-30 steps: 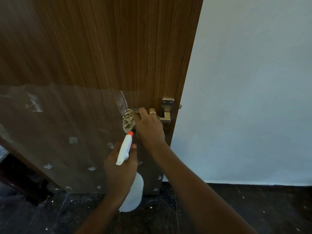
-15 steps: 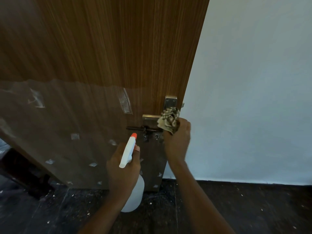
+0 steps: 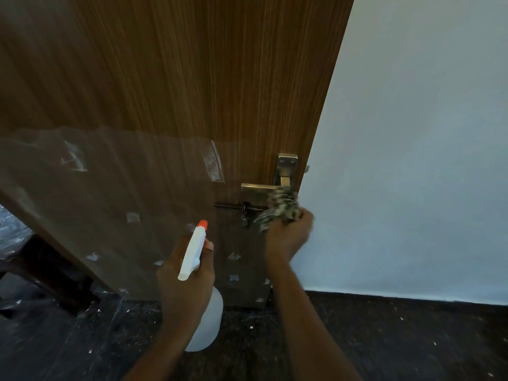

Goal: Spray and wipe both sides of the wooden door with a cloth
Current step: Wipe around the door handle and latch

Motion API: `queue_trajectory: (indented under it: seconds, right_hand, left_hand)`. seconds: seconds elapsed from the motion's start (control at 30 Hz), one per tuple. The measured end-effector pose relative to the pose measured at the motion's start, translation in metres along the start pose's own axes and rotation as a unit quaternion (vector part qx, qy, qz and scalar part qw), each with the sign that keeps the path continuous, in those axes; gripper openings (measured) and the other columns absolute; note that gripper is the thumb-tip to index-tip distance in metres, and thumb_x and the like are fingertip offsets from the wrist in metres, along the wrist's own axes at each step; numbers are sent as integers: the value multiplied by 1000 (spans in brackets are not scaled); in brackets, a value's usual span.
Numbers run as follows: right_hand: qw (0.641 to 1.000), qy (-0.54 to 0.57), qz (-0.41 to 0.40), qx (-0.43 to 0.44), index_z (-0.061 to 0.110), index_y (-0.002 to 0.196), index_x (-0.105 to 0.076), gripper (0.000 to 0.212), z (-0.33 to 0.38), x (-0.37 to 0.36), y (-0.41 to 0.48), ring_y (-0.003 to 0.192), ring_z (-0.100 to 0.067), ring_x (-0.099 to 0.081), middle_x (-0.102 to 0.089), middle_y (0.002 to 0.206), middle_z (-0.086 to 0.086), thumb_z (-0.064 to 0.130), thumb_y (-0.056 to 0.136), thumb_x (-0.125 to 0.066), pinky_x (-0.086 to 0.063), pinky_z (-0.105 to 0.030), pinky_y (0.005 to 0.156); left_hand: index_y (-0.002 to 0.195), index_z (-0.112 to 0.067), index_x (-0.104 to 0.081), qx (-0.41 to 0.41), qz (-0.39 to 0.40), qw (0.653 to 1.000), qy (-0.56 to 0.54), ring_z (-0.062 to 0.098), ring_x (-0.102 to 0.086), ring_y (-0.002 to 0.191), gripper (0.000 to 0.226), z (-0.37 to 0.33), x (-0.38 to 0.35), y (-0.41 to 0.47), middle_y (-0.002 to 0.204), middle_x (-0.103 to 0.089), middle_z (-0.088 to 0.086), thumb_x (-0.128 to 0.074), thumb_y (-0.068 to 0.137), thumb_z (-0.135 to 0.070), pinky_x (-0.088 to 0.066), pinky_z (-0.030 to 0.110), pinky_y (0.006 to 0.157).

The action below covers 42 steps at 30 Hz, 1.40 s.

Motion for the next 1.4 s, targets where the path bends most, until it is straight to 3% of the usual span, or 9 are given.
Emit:
queue_trajectory:
  seconds: [0.07, 0.2, 0.43, 0.67, 0.87, 1.03, 1.13, 1.27, 1.4]
  right_hand:
    - [995, 58, -54, -64, 8, 125, -50, 33, 2, 14, 19, 100, -20, -61, -58, 111, -4, 10, 95, -61, -46, -8, 70]
    - [958, 224, 32, -176, 16, 139, -41, 46, 16, -8, 8, 95, -14, -65, -61, 121, -3, 11, 97, -60, -57, -21, 71]
    - [842, 374, 211, -327, 17, 136, -44, 44, 29, -46, -34, 111, -29, -62, -62, 114, -6, -2, 98, -53, -54, -38, 87]
    - [921, 314, 82, -214, 21, 127, -51, 30, 19, -1, 42, 104, -20, -66, -63, 120, -3, 9, 100, -56, -57, -40, 92]
    - [874, 366, 182, -263, 24, 135, -46, 40, 14, -35, 7, 108, -22, -63, -62, 120, -1, 6, 100, -53, -53, -40, 95]
    - [913, 281, 153, -254, 21, 130, -53, 32, 0, -27, 14, 101, -18, -66, -65, 119, -2, 11, 100, -56, -57, -30, 80]
    - [938, 196, 76, -274, 13, 135, -54, 35, -39, 4, 15, 101, -23, -67, -65, 125, -11, 12, 100, -55, -58, -36, 85]
    - [963, 83, 63, -250, 11, 139, -51, 41, -73, 27, 7, 110, -27, -64, -64, 128, -12, 17, 99, -58, -52, -47, 100]
    - [982, -12, 120, -143, 17, 131, -53, 33, -56, 20, 0, 106, -22, -63, -64, 127, -10, 18, 98, -59, -52, -38, 99]
  left_hand:
    - [76, -32, -55, -8, 7, 1000, -8, -16, -58, 68, 21, 2, -2, -3, 55, -57, -20, -73, 79, -22, -40, -4, 56]
    - [74, -41, -49, -10, 28, 1000, 4, -7, -61, 70, 29, 7, -5, -5, 65, -56, -16, -71, 81, -25, -43, 5, 51]
    - [88, -9, -59, -33, -20, 999, 32, 0, -47, 64, 23, 1, -9, -7, 80, -56, -5, -77, 74, -9, -41, 15, 78]
    - [88, -17, -59, 16, 14, 1000, -15, 9, -56, 61, 18, 10, -11, -1, 71, -55, -18, -73, 77, -23, -43, 15, 60]
    - [72, -32, -52, -21, 32, 999, 2, -8, -60, 65, 22, 4, -17, -3, 63, -53, -15, -71, 79, -25, -46, 5, 52]
    - [66, -40, -44, -44, 65, 995, 54, 7, -57, 52, 41, 4, -28, -2, 56, -47, -18, -73, 80, -15, -39, 8, 50]
    - [63, -36, -52, -2, 110, 992, 65, 12, -59, 55, 32, 18, -40, 0, 56, -55, -9, -73, 81, -21, -51, 34, 57]
    - [97, -21, -70, 16, 130, 989, 66, 9, -57, 73, 22, 16, -57, -11, 87, -72, 0, -78, 76, -21, -52, 29, 75]
    - [95, -3, -71, -30, 106, 992, 64, 11, -56, 73, 27, 15, -67, -15, 85, -71, 11, -82, 70, -8, -51, 30, 77]
Point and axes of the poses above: each hand's wrist, its own y-axis towards the middle knuckle, its own x-axis out of the back of the hand, z = x × y, the point moved 1 cm from there along y, towards the middle knuckle
